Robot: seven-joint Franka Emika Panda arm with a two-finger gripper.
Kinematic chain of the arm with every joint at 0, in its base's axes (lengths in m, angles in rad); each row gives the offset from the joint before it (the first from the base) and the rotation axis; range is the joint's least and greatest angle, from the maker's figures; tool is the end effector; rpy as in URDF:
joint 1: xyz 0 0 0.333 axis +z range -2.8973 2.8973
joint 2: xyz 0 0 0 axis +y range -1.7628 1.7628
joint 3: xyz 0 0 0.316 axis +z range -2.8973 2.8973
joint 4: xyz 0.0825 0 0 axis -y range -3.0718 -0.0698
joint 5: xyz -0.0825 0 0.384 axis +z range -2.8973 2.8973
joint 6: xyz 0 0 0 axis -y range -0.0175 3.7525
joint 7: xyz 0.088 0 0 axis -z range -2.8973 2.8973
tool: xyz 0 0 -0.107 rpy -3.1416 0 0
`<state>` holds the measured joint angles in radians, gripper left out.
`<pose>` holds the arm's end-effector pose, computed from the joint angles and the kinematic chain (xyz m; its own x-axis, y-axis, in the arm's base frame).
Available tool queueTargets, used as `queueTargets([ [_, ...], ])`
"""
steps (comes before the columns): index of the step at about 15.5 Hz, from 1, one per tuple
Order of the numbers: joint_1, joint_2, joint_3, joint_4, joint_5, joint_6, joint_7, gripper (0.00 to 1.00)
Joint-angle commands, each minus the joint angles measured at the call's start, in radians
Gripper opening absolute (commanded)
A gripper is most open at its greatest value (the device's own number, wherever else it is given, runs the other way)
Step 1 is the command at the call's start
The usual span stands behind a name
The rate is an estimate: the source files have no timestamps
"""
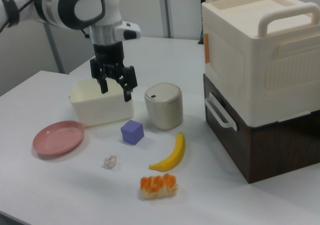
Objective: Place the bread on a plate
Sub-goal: 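Move the gripper over the orange-topped bread roll and lower it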
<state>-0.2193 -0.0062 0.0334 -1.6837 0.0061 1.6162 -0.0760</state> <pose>0.5430 -0.1014 0.5784 0.9921 -0.1096 -0.0606 -0.1105 -0.9938 -0.0105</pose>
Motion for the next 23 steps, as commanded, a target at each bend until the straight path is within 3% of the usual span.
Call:
queueTargets([
  [1, 0.001, -0.135, -0.104, -0.195, 0.118, 0.102, 0.051, 1.0],
  [4, 0.006, -0.14, -0.135, -0.243, 0.16, 0.166, 0.165, 1.0],
  [9, 0.035, -0.059, -0.138, -0.297, 0.14, 0.306, 0.436, 1.0],
  [15, 0.029, 0.046, -0.138, -0.315, 0.011, 0.451, 0.611, 1.0],
  [19, 0.014, 0.041, -0.138, -0.43, -0.064, 0.585, 0.614, 1.0],
  [23, -0.021, 0.035, -0.138, -0.462, -0.119, 0.594, 0.61, 1.0],
])
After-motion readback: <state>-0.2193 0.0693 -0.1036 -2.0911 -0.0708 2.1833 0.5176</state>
